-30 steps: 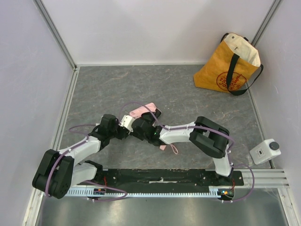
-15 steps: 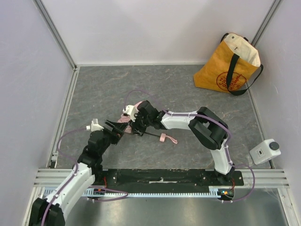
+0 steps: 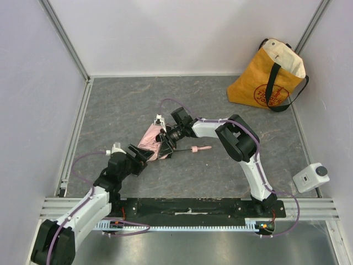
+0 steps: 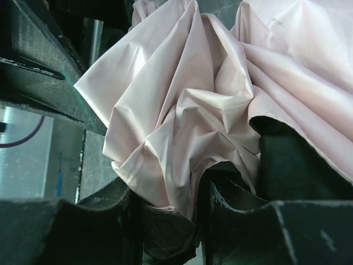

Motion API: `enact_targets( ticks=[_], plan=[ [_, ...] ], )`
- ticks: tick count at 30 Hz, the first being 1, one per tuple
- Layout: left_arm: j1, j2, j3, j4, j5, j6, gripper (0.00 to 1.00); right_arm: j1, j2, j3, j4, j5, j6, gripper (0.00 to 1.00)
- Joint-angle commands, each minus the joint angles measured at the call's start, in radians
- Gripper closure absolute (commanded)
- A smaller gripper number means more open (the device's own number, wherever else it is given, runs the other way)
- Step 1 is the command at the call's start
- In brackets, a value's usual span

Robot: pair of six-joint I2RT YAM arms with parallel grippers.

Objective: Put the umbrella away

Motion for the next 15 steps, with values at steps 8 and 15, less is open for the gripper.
enact_targets(
  ticks=[8,15],
  plan=[
    [-0.006,0.101,-0.019,0.212,0.053,-0.078,0.01,0.035,0.157,-0.119,-0.401,0.167,0.136,1.0],
    [-0.007,-0.046,-0.018,-0.036,-0.114,-0.296,0.01,0.037,0.141,-0.125,-0.388,0.191,0.147,1.0]
  ],
)
